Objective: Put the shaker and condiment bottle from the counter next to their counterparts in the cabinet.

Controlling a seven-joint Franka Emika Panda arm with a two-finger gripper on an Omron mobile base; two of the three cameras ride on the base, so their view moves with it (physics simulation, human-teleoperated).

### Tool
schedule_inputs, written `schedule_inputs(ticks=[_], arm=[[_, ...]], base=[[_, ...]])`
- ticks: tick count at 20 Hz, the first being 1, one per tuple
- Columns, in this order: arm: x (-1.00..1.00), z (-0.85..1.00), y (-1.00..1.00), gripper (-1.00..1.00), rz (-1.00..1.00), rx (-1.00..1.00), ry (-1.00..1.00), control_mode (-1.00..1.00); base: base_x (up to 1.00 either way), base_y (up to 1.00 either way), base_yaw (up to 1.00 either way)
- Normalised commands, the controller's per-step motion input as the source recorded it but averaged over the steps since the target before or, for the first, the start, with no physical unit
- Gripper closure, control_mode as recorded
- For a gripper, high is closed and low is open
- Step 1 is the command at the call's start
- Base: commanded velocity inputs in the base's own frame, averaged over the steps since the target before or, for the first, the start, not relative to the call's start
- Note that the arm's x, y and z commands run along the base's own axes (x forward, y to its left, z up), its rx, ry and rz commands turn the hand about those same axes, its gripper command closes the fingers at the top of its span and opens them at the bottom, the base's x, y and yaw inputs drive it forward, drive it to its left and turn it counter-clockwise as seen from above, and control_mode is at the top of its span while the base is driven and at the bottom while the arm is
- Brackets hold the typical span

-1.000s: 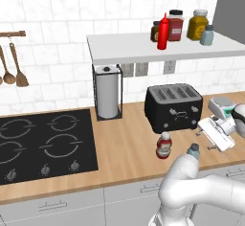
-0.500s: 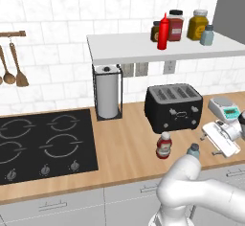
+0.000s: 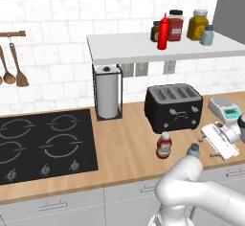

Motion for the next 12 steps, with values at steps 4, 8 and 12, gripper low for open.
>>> schedule_inputs(ticks=[4,8,12], arm=[[0.01,0.0,0.1,-1.0,0.0,-0.04,0.12,-1.0],[0.05,0.0,0.0,-1.0,0.0,-0.03,0.16,-1.0],[0.0,0.0,0.0,-1.0,0.0,-0.03,0.12,-1.0]], base=[[0.0,0.0,0.0],[0.0,0.0,0.0],[0.0,0.0,0.0]])
